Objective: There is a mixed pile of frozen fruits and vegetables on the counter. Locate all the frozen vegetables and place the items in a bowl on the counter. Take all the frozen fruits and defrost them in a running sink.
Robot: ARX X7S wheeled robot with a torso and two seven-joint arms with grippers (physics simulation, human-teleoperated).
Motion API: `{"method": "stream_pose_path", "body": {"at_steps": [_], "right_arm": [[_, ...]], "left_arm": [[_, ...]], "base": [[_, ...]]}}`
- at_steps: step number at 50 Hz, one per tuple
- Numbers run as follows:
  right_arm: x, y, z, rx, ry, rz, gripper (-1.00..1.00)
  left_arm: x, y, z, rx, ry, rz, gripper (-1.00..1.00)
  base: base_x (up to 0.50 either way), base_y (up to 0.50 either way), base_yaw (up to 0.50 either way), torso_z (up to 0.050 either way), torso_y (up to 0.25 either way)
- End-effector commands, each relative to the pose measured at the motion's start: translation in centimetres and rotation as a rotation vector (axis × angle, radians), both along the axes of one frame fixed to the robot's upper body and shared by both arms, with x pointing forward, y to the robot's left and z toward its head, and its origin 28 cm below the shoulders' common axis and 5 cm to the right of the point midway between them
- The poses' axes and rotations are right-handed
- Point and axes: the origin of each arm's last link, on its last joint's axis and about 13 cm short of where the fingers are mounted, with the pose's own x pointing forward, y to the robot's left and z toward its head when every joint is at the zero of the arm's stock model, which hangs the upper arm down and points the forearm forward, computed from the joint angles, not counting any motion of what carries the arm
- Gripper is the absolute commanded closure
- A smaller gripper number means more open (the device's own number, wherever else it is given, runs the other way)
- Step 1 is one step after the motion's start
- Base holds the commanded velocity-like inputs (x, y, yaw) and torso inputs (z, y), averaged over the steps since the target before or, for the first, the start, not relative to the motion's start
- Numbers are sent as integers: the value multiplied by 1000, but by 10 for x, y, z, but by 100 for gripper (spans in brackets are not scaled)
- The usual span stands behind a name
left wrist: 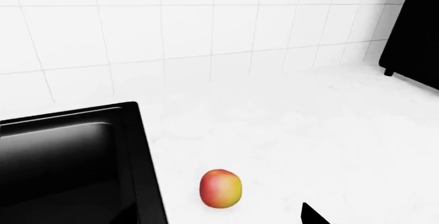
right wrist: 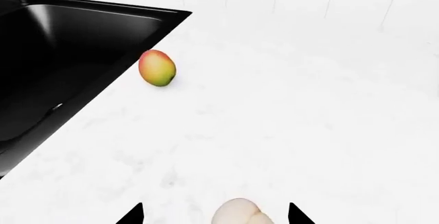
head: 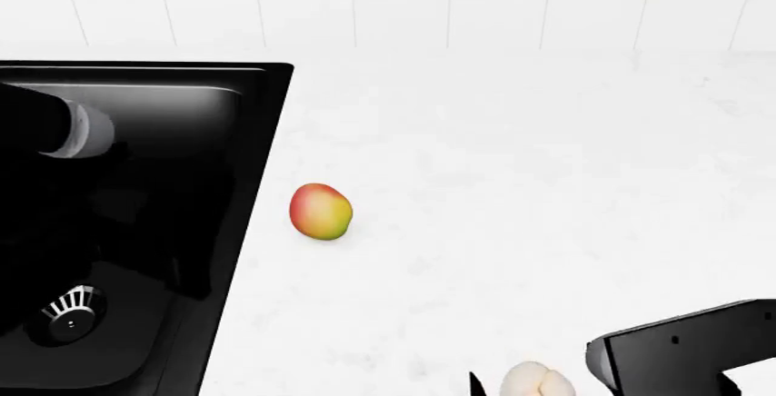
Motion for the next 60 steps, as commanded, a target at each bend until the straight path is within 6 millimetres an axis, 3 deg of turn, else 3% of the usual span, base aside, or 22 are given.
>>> {"method": "stream_pose_path", "body": {"at_steps": [1,21,42,57,58,60], "right_arm": [[9,-2,-4,6,3,-26,-100],[19,-7,-19,-3,37,-57,-100],[37,1,-44,-12,118,-45,-100],[43,0,-46,-17,124,-66,-100],[43,0,-45,-19,118,-68,100],[42,-1,-42,-20,104,-70,100]], "left_arm": [[2,-2,4,42,-4,-5,-100],[3,-4,-2,40,10,-17,-100],[9,-7,-2,32,14,-28,-100],[10,-8,-5,26,13,-20,-100],[10,-9,-5,26,13,-22,-100],[11,-9,-5,26,12,-23,-100]], "base": [[0,0,0,0,0],[0,0,0,0,0],[0,0,0,0,0],[0,0,0,0,0],[0,0,0,0,0],[0,0,0,0,0]]}}
